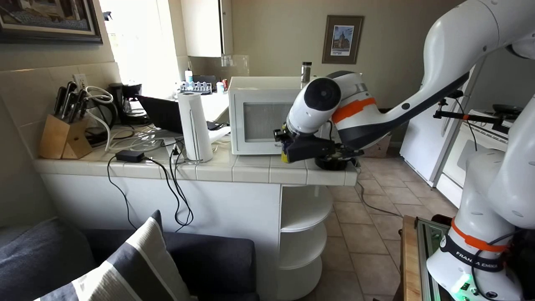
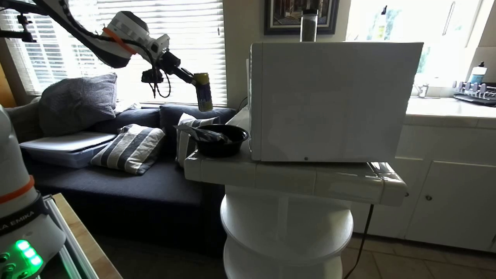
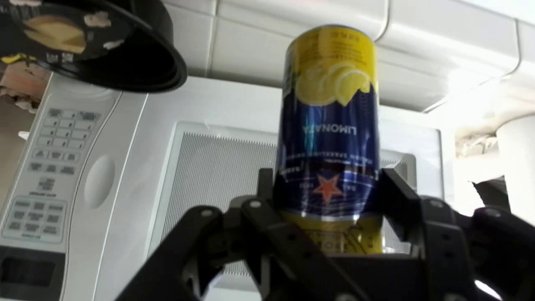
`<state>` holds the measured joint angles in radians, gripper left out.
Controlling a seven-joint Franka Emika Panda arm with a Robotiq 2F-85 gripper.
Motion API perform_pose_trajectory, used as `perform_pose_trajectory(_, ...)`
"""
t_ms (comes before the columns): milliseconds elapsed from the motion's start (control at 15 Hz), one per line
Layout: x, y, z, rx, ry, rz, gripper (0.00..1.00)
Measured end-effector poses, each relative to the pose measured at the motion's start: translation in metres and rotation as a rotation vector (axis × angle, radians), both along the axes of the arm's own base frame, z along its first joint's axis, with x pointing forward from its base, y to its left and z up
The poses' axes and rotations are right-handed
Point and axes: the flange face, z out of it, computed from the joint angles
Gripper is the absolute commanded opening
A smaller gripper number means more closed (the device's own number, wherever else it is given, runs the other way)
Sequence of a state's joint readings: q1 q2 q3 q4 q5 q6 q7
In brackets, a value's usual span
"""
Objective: Put the can on the microwave
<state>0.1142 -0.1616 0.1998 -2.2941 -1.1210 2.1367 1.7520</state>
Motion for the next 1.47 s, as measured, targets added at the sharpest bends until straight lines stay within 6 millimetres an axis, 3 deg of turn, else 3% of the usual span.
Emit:
perform_pose_trajectory(467, 0.009, -0.033, 0.097, 0.038, 0.023, -0.158, 0.39)
perform_pose_trajectory(867, -0.002, -0.05, 0.184, 0.078, 0.021, -0.327, 0.39)
perform_pose_trajectory(1133, -0.009, -0.063, 0.238, 0.057, -0.038, -0.33, 0.39)
perform_pose_trajectory(1200, -0.01, -0.066, 0.25, 0.033, -0.053, -0.308, 0.64)
perform_pose_trajectory(1333, -0.009, -0.073, 0.264, 0.002, -0.074, -0.263, 0.64)
perform_pose_trajectory(1467, -0.008, -0.076, 0.266, -0.005, -0.075, -0.254, 0.64)
